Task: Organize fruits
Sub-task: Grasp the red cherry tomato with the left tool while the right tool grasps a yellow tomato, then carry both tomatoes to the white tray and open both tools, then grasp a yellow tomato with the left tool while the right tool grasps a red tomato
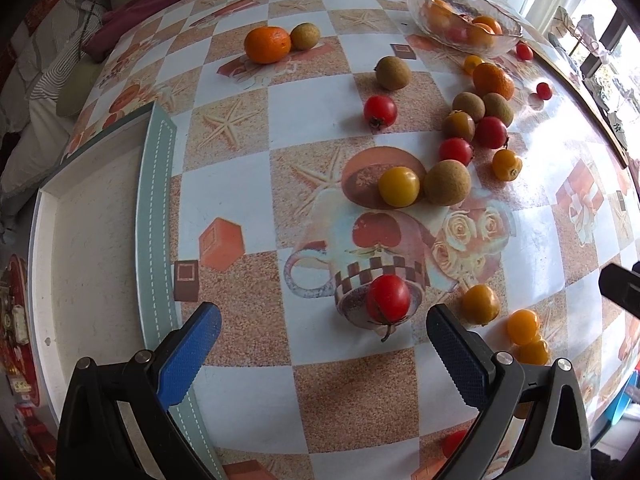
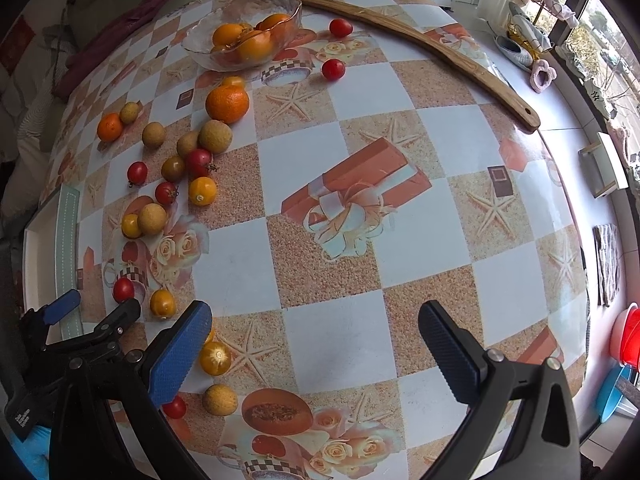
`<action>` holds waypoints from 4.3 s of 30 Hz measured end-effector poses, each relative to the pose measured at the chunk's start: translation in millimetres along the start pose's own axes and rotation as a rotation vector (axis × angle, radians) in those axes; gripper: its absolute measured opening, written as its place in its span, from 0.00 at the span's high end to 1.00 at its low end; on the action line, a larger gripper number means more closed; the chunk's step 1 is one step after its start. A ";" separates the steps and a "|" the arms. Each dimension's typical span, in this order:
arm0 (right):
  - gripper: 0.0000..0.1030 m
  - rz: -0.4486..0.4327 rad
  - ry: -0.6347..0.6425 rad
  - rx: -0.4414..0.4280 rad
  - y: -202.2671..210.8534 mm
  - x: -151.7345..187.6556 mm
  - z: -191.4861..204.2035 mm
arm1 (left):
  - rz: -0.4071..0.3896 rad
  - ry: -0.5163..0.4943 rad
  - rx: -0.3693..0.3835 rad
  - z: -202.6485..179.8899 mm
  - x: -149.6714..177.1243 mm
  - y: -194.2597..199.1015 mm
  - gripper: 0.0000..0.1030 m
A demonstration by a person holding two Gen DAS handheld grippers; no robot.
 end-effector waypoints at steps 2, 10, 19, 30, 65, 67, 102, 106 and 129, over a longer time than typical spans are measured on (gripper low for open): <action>0.00 -0.004 0.001 0.000 -2.1 -5.9 -1.4 | -0.005 -0.014 0.000 -5.2 -1.2 -1.2 0.00; 0.00 -0.027 0.023 0.010 -18.6 -41.4 -2.6 | -0.005 0.002 0.017 -14.3 -2.2 -5.8 0.14; 0.26 -0.026 0.151 -0.144 -27.7 -55.0 48.4 | -0.029 -0.021 0.068 -33.6 1.6 -1.7 0.44; 0.79 -0.052 0.245 -0.173 -27.7 -69.1 91.9 | -0.024 -0.038 0.097 -43.4 -0.5 1.3 0.73; 0.79 -0.043 0.337 -0.372 56.1 -34.0 208.4 | -0.198 0.173 0.034 132.2 8.2 96.5 0.79; 0.79 -0.047 0.366 -0.387 59.9 -34.3 233.1 | -0.200 0.202 0.007 156.5 9.7 94.3 0.79; 0.18 -0.064 0.361 -0.392 54.9 -51.5 318.2 | -0.171 0.148 -0.082 192.5 12.0 80.2 0.17; 0.18 -0.068 0.272 -0.359 57.0 -58.1 275.3 | -0.175 0.094 -0.057 162.9 5.2 84.8 0.17; 0.24 -0.019 0.056 -0.109 -12.1 -51.9 53.3 | -0.114 -0.147 0.081 -1.1 -27.9 21.6 0.18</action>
Point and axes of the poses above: each gripper's, at about its wrist camera, not at the fingertips, and y roughly against the way its jaws point, z to its left, x to its underside, the point moved 3 cm from there along -y, roughly the way its jaws point, and after that the axes turned 14 degrees about x, right-handed, at the moved point
